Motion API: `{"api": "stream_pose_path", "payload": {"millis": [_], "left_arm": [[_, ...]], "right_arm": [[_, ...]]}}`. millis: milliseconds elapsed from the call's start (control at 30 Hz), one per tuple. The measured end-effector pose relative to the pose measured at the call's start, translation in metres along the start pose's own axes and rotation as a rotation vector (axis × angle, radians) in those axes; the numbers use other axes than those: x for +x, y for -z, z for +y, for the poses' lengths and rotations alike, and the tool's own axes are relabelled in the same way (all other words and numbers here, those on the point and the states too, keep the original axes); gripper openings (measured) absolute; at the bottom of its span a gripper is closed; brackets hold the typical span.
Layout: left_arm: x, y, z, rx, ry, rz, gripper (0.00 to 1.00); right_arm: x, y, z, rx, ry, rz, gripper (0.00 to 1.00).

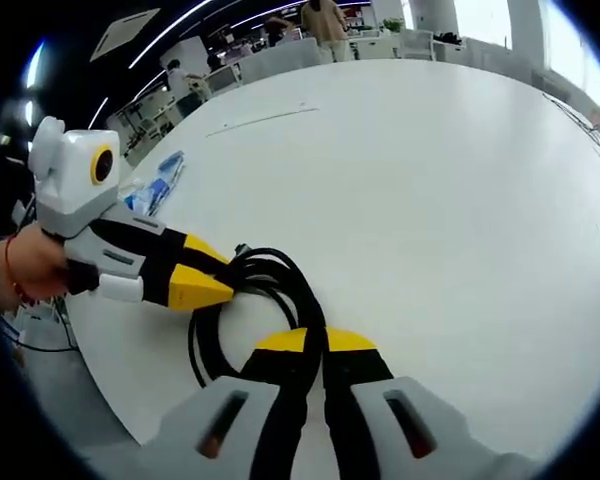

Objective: Arrange the tabletop items into an orderly group along one side of the table until the central work area is clear of visible clutter.

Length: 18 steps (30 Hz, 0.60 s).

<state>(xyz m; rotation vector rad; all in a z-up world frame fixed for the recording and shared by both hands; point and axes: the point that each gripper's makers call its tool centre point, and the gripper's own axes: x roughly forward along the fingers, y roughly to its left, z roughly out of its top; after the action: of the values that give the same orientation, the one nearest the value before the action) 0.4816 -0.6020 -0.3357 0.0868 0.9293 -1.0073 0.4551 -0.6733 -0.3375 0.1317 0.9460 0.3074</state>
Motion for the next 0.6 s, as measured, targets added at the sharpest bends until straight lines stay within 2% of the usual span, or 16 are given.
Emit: {"api": "stream_pose_path", "payload": {"millis": [267,600], "left_arm": [[-0.0014,0.0015,0.0011,0.012,-0.002,0.002,0.24],[-0.0062,-0.0006,-0.0001,0.031,0.003,-0.015,0.35]], "right_arm": [[-0.0006,0.0017,0.0004,-0.001,0.004,0.002,0.04],[-0.0024,0.003,-0.0007,0.0,0.015,0.001,0.19]]}}
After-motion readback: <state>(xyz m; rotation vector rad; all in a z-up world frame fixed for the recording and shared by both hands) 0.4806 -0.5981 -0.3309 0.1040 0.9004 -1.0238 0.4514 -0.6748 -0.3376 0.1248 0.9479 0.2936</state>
